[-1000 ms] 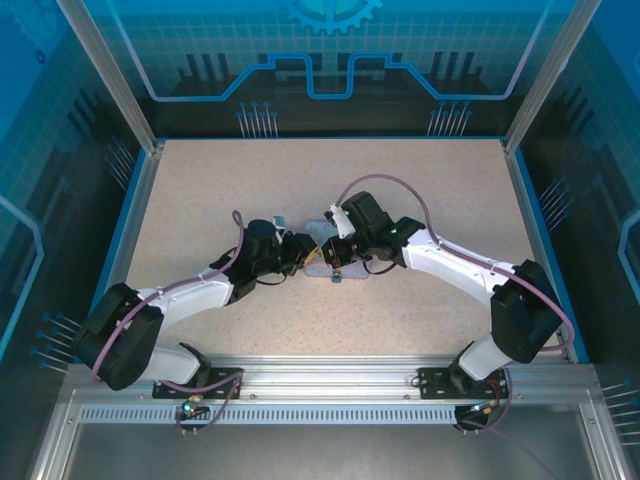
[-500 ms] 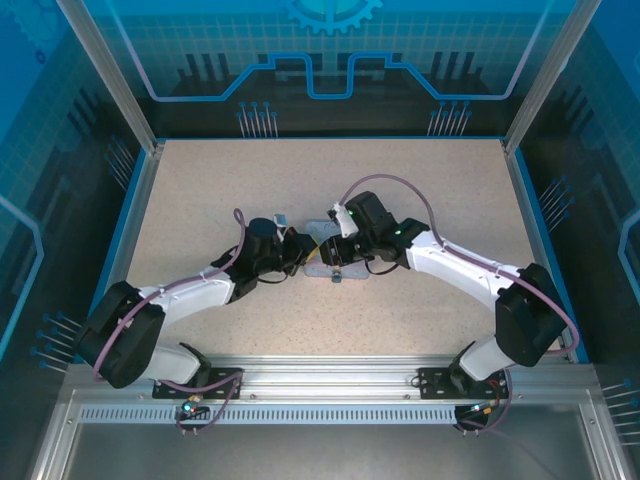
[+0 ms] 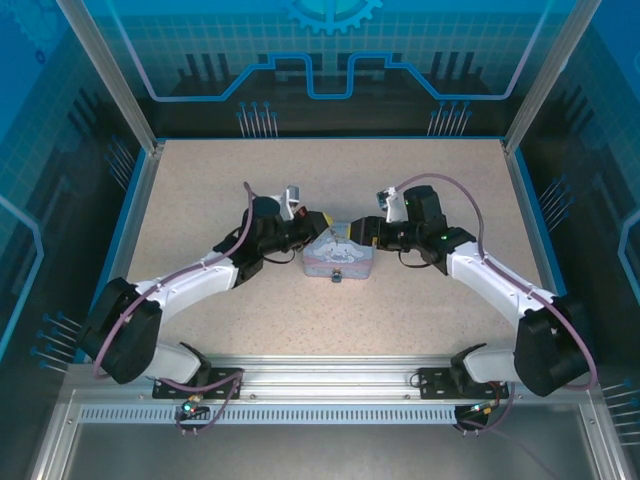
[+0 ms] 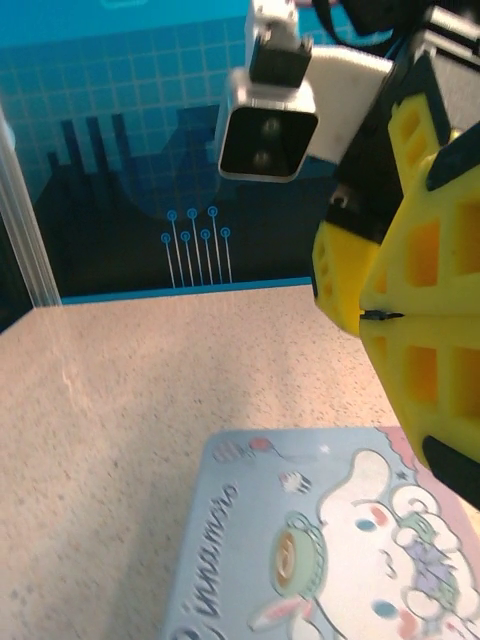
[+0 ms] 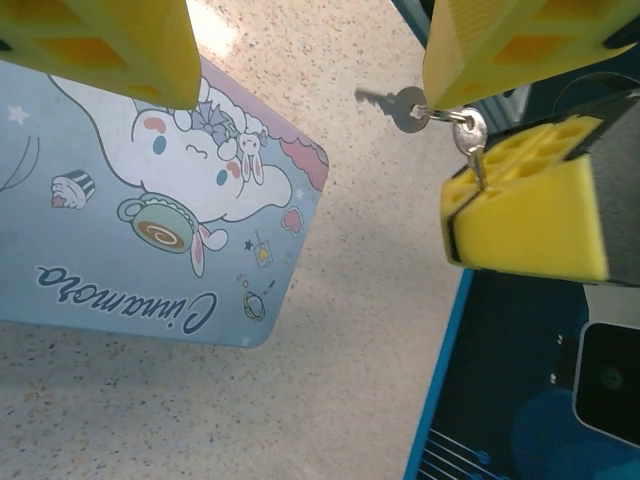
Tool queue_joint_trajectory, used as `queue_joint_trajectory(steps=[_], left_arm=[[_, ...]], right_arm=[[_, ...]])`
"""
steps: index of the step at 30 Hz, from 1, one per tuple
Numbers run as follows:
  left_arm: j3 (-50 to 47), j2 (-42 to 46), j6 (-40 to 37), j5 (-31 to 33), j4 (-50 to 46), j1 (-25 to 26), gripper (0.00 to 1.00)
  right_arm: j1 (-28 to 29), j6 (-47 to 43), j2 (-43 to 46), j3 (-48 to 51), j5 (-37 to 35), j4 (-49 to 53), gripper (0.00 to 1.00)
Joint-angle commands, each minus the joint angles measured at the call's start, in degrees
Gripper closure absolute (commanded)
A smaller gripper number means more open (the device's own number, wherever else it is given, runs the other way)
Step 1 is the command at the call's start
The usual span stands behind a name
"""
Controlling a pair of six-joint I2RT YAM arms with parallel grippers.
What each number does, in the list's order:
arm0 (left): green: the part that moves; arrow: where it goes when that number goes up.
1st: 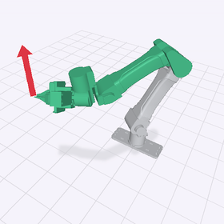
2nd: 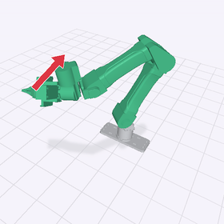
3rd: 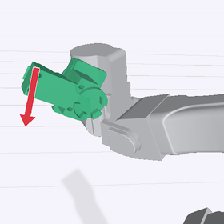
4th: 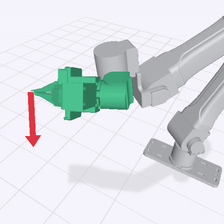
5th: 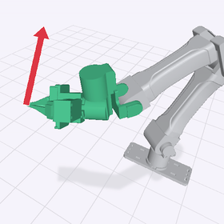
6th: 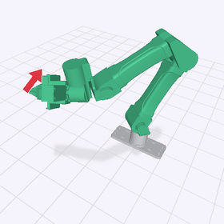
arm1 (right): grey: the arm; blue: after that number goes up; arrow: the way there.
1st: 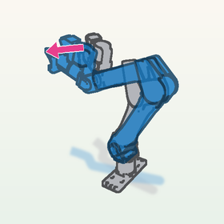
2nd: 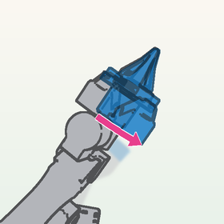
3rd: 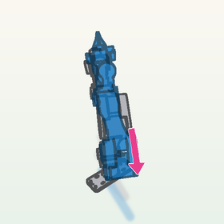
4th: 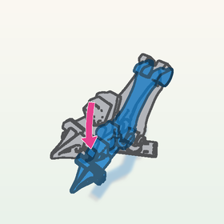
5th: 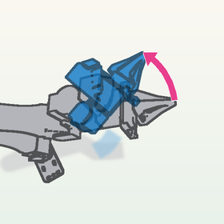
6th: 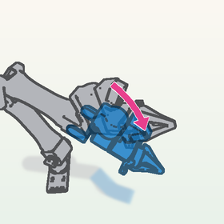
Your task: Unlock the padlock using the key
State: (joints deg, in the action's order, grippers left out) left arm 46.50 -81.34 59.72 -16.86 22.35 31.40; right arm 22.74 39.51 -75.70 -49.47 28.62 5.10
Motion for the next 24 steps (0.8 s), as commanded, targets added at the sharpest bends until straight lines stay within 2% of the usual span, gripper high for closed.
queue_joint_trajectory(steps=[1, 8, 15, 24], left_arm=[[2.8, -2.0, -6.3, -2.5, 1.4, 0.1, 1.0], [3.8, -4.4, -7.9, -0.1, 8.2, 0.1, 1.0], [3.9, -7.1, -4.2, 2.0, 16.8, 0.1, 1.0], [4.9, -9.8, -1.4, 2.6, 20.6, 0.3, 1.0]], right_arm=[[-1.8, 5.7, 0.4, 1.3, 7.0, -10.0, 0.41], [-2.6, 11.5, -1.6, 0.9, 8.9, -18.2, 0.48], [-2.6, 13.1, -3.8, -0.6, 9.2, -20.2, 0.51], [-2.6, 14.3, -5.5, 0.0, 9.8, -24.6, 0.58]])
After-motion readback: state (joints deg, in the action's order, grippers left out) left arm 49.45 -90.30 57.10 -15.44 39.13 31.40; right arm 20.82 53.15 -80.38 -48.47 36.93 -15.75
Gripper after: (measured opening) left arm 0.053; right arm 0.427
